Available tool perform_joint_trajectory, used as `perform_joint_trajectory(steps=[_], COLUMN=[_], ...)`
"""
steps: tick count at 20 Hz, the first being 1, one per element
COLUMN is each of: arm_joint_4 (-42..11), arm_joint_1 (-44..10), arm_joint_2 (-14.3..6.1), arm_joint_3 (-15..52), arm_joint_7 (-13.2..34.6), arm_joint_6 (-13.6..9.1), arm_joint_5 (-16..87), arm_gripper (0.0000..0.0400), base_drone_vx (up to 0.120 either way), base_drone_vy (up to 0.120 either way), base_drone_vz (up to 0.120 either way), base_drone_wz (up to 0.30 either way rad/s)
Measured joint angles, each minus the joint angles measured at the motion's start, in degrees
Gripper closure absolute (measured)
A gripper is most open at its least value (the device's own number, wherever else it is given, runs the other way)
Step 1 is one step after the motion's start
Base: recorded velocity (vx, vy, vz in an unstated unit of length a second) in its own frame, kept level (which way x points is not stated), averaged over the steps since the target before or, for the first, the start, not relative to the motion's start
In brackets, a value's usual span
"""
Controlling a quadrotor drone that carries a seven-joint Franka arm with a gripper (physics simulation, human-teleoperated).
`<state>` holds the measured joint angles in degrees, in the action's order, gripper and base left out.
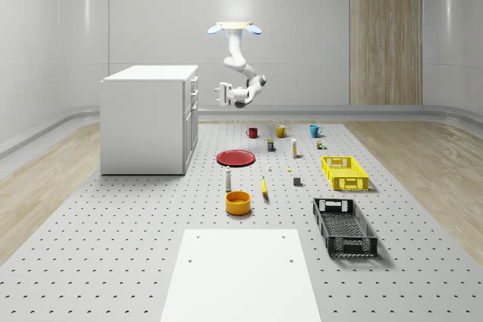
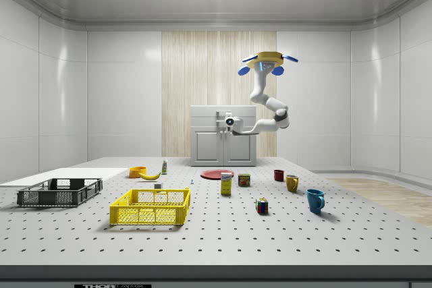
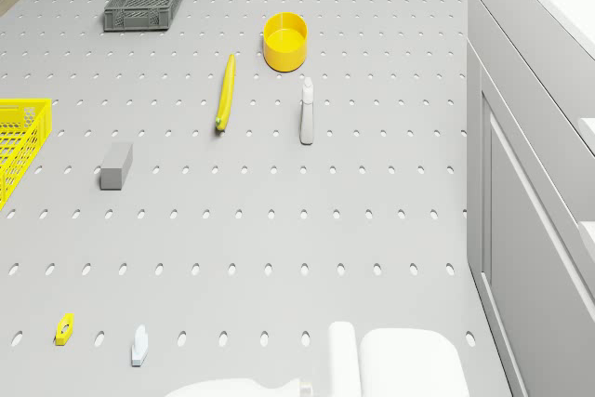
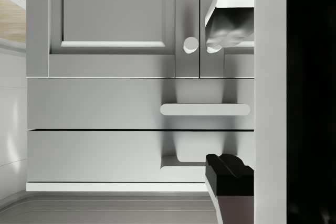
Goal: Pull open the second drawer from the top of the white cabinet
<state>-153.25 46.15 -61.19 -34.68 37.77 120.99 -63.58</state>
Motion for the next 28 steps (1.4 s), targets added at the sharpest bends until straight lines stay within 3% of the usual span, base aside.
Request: perform_joint_trajectory(steps=[11,28], arm_joint_4=[-0.9,4.3], arm_joint_1=[2.3,5.6], arm_joint_2=[3.6,14.5], arm_joint_3=[3.6,6.9], arm_joint_7=[-4.6,-11.3], arm_joint_6=[3.6,4.9], arm_joint_5=[-6.9,-17.0], arm_gripper=[0.01,0.01], base_drone_vx=[0.0,0.0], base_drone_vy=[0.0,0.0], base_drone_vz=[0.0,0.0], base_drone_wz=[0.0,0.0])
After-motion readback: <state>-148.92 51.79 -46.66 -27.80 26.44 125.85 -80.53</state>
